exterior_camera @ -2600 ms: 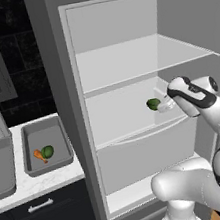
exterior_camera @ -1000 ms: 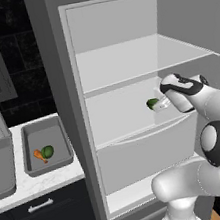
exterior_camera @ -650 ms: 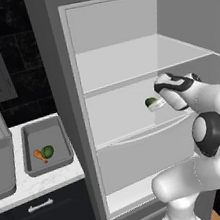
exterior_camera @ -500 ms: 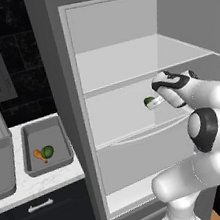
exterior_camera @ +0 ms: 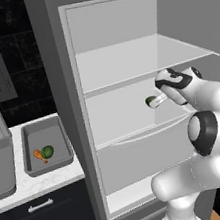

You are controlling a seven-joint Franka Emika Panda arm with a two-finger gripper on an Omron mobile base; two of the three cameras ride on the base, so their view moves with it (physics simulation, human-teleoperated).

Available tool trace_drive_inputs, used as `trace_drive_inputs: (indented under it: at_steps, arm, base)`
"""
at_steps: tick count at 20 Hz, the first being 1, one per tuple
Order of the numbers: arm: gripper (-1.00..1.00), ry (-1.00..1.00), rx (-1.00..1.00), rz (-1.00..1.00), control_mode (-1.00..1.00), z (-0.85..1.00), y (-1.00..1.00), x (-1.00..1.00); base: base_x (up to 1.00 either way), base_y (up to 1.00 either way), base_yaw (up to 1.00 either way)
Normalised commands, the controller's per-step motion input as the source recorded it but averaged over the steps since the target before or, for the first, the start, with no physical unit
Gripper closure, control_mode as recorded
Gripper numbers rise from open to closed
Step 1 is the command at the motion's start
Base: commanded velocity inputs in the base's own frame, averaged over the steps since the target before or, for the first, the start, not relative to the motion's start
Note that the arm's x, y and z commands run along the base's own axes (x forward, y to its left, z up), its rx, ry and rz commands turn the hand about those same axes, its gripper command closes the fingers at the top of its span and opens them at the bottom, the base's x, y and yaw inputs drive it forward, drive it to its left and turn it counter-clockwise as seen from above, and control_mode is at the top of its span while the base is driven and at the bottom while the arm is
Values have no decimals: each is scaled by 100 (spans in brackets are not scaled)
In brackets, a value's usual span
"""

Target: Place one avocado and one chicken drumstick in each tupperware on the nearby counter, to pack two identical lunches.

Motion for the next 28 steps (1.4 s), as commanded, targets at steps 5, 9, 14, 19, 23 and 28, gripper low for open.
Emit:
trace_drive_inputs:
  at_steps: [5,9,14,19,23,28]
  arm:
    - [100,-14,1,0,-100,11,3,-23]
    - [100,-32,0,0,-100,25,15,-30]
    - [100,-20,0,0,-100,38,13,-57]
    - [100,-9,0,0,-100,67,5,-85]
    - [100,-1,0,0,-100,99,0,-95]
    - [100,3,0,-1,-100,78,0,-87]
  base:
    - [0,0,0]
    - [0,0,0]
    - [0,0,0]
    - [0,0,0]
    - [0,0,0]
    - [0,0,0]
